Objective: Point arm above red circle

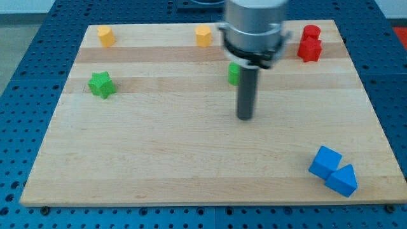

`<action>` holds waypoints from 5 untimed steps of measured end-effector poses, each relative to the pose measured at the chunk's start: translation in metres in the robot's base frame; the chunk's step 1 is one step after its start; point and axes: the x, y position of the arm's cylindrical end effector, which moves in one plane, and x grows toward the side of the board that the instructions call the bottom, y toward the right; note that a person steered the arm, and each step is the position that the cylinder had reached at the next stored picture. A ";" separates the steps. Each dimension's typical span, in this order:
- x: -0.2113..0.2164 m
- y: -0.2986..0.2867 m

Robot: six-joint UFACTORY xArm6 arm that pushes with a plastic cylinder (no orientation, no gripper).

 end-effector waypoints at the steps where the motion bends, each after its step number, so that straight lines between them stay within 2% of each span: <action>1: 0.007 0.046; 2: -0.025 0.048; 3: -0.080 0.037; 5: -0.214 0.034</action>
